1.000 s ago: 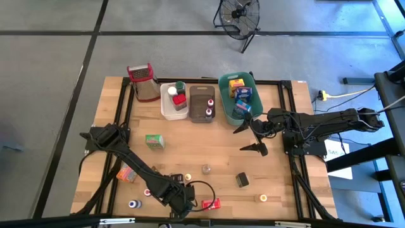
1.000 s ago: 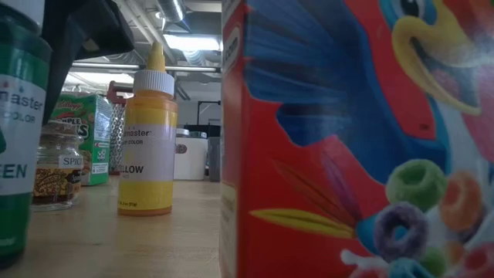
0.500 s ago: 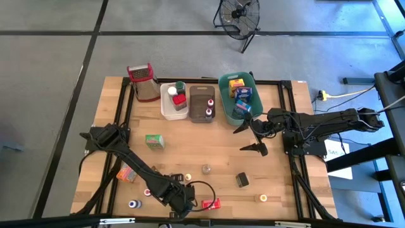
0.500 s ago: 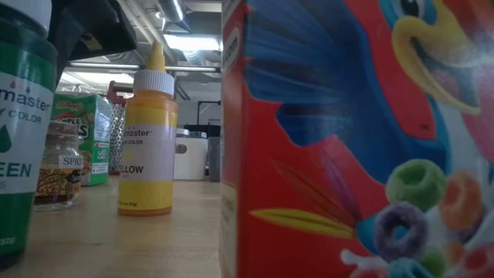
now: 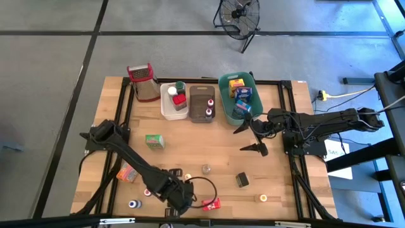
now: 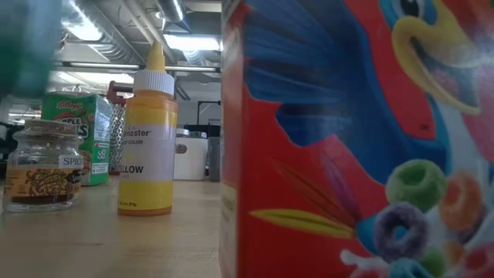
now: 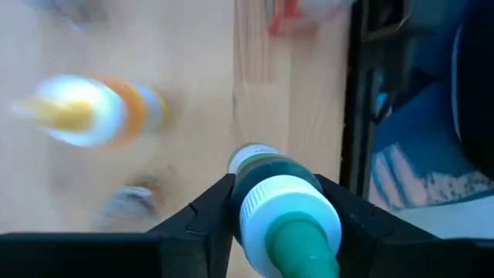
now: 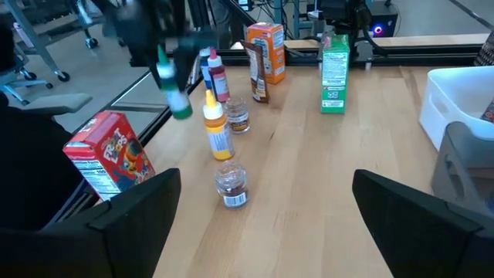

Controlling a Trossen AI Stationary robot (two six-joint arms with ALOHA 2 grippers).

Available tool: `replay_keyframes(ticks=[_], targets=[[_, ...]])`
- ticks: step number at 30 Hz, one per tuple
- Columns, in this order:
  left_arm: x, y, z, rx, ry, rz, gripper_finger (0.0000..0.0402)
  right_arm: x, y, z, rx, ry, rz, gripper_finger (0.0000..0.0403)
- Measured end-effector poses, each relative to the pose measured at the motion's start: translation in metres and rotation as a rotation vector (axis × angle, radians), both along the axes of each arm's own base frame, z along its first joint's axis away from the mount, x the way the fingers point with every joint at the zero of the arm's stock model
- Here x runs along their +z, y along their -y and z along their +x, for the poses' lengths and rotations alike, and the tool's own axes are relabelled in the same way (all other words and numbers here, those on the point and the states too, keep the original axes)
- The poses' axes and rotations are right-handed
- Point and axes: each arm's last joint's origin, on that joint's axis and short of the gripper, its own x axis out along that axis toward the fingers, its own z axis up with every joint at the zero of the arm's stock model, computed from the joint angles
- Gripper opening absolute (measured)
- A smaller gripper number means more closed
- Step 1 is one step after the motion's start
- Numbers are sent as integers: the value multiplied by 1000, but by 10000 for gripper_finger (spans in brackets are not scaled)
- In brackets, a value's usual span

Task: Pick & Place Kitchen Items
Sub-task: Put the green food coloring bottle into the middle black transparent bin

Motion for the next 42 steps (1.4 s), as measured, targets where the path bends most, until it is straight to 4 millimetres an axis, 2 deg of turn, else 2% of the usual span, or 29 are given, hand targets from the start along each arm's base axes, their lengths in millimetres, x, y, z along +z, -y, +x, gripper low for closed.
replay_keyframes(ticks=[5,9,13,15,21,27,33,38,42], targets=[[56,-11,2,-30,37,35,146,0,-7,-1,29,-9,20,385],[95,-28,-3,-23,46,112,146,0,-14,-2,68,-10,20,385],[121,-54,-7,17,12,176,146,0,-23,-2,106,-6,17,385],[129,-67,-2,-1,54,175,146,-3,-29,0,114,-13,10,385],[140,-117,12,-35,64,201,146,-10,-49,10,83,14,-17,385],[147,-171,22,-44,71,251,147,-15,-63,12,23,31,-96,385],[149,-223,26,20,59,285,147,-13,-66,11,-85,58,-145,385],[150,-264,24,17,44,285,147,-13,-64,11,-141,67,-189,385],[150,-301,20,77,33,268,147,-13,-62,12,-206,74,-231,385]])
